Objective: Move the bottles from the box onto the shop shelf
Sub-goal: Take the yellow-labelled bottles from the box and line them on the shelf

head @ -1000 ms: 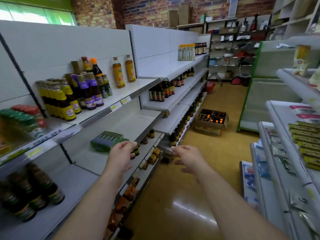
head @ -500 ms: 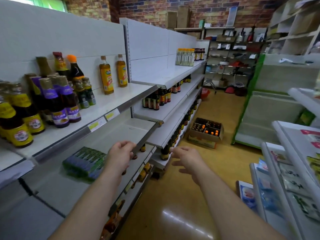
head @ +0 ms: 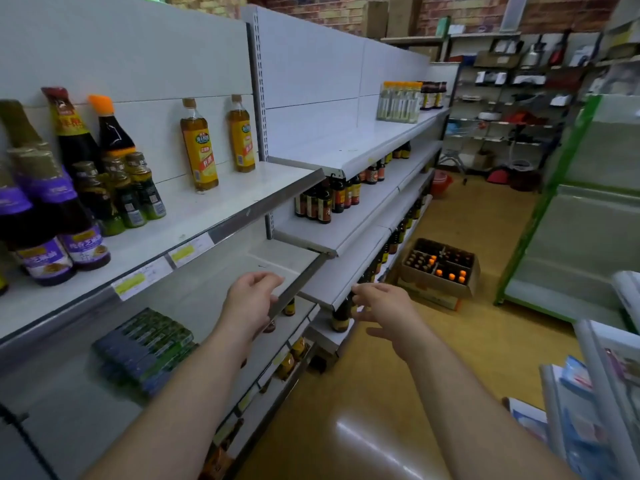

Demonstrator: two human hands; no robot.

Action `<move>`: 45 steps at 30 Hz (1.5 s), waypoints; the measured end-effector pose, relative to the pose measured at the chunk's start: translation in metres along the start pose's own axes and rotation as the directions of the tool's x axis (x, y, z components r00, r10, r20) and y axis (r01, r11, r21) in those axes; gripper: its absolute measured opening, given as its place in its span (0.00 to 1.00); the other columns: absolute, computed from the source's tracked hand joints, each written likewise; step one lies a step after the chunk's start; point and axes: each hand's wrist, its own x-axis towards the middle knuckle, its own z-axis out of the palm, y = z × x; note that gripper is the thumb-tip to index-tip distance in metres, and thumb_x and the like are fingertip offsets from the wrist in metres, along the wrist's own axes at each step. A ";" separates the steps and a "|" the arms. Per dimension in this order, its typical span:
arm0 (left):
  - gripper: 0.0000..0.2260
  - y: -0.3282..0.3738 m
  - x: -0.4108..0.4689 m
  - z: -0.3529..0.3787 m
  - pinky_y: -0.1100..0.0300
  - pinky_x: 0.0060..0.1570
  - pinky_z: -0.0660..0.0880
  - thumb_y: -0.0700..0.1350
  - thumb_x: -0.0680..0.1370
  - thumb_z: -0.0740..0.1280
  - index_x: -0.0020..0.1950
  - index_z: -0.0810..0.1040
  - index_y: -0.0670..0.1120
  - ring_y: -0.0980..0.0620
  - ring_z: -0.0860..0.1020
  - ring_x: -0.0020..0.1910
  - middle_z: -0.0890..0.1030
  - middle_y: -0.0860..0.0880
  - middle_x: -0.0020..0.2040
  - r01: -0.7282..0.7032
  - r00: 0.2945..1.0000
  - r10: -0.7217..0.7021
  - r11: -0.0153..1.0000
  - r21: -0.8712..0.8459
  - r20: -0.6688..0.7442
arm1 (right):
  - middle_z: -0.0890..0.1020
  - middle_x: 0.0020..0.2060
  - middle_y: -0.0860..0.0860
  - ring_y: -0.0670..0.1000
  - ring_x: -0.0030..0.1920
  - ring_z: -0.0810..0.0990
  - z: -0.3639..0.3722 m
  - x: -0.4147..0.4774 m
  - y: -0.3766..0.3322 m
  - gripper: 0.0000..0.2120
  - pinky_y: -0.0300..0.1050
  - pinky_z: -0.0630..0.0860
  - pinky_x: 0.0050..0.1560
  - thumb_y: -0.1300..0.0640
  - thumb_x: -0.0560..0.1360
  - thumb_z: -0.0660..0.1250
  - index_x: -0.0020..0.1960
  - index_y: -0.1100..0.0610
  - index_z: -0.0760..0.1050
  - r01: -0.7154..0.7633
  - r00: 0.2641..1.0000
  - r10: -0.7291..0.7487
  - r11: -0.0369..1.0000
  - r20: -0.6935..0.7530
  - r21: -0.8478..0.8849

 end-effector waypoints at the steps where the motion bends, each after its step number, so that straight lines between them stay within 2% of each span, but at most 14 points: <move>1: 0.12 0.002 0.008 0.011 0.46 0.56 0.77 0.52 0.81 0.68 0.63 0.78 0.52 0.48 0.79 0.58 0.80 0.50 0.57 0.004 1.000 -0.004 1.000 -0.002 -0.012 | 0.83 0.55 0.49 0.53 0.52 0.84 -0.008 0.015 -0.001 0.10 0.49 0.80 0.47 0.47 0.80 0.69 0.58 0.50 0.79 0.005 1.000 -0.005 1.000 0.016 0.006; 4: 0.12 0.011 0.028 0.052 0.44 0.60 0.77 0.52 0.81 0.68 0.63 0.78 0.52 0.49 0.79 0.58 0.81 0.50 0.56 -0.003 0.998 0.002 1.000 -0.010 -0.058 | 0.83 0.56 0.49 0.52 0.52 0.84 -0.038 0.058 -0.007 0.10 0.52 0.80 0.53 0.46 0.80 0.69 0.58 0.50 0.79 0.041 0.996 -0.041 0.999 0.075 0.002; 9: 0.11 0.032 0.052 0.118 0.46 0.60 0.77 0.51 0.81 0.68 0.62 0.78 0.52 0.50 0.80 0.58 0.81 0.51 0.56 0.004 0.991 -0.009 0.999 -0.037 -0.133 | 0.82 0.57 0.48 0.51 0.52 0.84 -0.091 0.122 -0.031 0.18 0.59 0.78 0.62 0.46 0.80 0.69 0.67 0.53 0.77 0.056 0.986 -0.050 0.998 0.157 -0.038; 13: 0.08 0.040 0.067 0.154 0.47 0.59 0.77 0.50 0.81 0.68 0.60 0.79 0.53 0.51 0.80 0.58 0.81 0.52 0.57 0.004 0.982 -0.015 0.998 -0.059 -0.189 | 0.82 0.59 0.49 0.51 0.53 0.83 -0.122 0.162 -0.051 0.17 0.56 0.78 0.58 0.46 0.81 0.68 0.66 0.53 0.76 0.066 0.976 -0.056 0.997 0.212 -0.040; 18: 0.10 0.050 0.092 0.182 0.45 0.60 0.77 0.51 0.81 0.68 0.61 0.79 0.52 0.51 0.80 0.58 0.81 0.52 0.58 -0.005 0.970 -0.011 0.998 -0.061 -0.244 | 0.82 0.59 0.49 0.52 0.53 0.84 -0.143 0.202 -0.060 0.10 0.55 0.77 0.55 0.46 0.81 0.68 0.59 0.50 0.77 0.084 0.962 -0.070 0.995 0.262 -0.045; 24: 0.08 0.065 0.139 0.220 0.45 0.61 0.77 0.51 0.81 0.68 0.60 0.79 0.53 0.51 0.80 0.58 0.81 0.52 0.59 -0.027 0.975 0.010 0.997 -0.075 -0.222 | 0.82 0.59 0.49 0.51 0.54 0.84 -0.156 0.252 -0.075 0.19 0.56 0.79 0.58 0.45 0.80 0.68 0.67 0.52 0.76 0.092 0.964 -0.074 0.994 0.256 -0.060; 26: 0.08 0.071 0.157 0.228 0.45 0.60 0.77 0.52 0.81 0.68 0.59 0.80 0.54 0.52 0.80 0.59 0.81 0.52 0.58 -0.037 0.976 0.018 0.996 -0.080 -0.217 | 0.82 0.59 0.49 0.52 0.54 0.84 -0.158 0.270 -0.082 0.19 0.58 0.79 0.61 0.45 0.80 0.69 0.67 0.52 0.76 0.096 0.964 -0.077 0.993 0.254 -0.064; 31: 0.09 0.086 0.220 0.235 0.45 0.62 0.76 0.52 0.80 0.70 0.59 0.80 0.53 0.51 0.80 0.58 0.82 0.50 0.56 -0.075 0.972 0.044 0.989 -0.127 -0.232 | 0.83 0.59 0.48 0.51 0.54 0.85 -0.144 0.326 -0.106 0.15 0.60 0.78 0.64 0.46 0.81 0.68 0.64 0.52 0.77 0.109 0.966 -0.084 0.990 0.246 -0.093; 36: 0.11 0.109 0.291 0.218 0.43 0.64 0.75 0.51 0.79 0.71 0.60 0.80 0.53 0.52 0.81 0.57 0.82 0.52 0.57 -0.141 0.955 0.092 0.977 -0.158 -0.283 | 0.84 0.58 0.48 0.51 0.53 0.86 -0.101 0.390 -0.142 0.15 0.60 0.79 0.64 0.45 0.80 0.69 0.63 0.51 0.78 0.135 0.955 -0.104 0.986 0.277 -0.096; 39: 0.11 0.129 0.330 0.199 0.42 0.65 0.75 0.54 0.76 0.72 0.57 0.81 0.56 0.52 0.82 0.56 0.83 0.53 0.54 -0.175 0.940 0.114 0.970 -0.166 -0.322 | 0.85 0.56 0.48 0.52 0.52 0.86 -0.071 0.424 -0.172 0.11 0.60 0.79 0.63 0.46 0.80 0.69 0.59 0.50 0.79 0.159 0.946 -0.127 0.983 0.297 -0.087; 45: 0.09 0.158 0.389 0.168 0.44 0.64 0.76 0.52 0.78 0.71 0.58 0.80 0.56 0.54 0.81 0.57 0.82 0.56 0.56 -0.218 0.914 0.152 0.966 -0.138 -0.376 | 0.86 0.53 0.51 0.57 0.53 0.87 -0.018 0.474 -0.222 0.09 0.64 0.80 0.61 0.48 0.80 0.70 0.57 0.52 0.80 0.209 0.933 -0.172 0.974 0.316 -0.088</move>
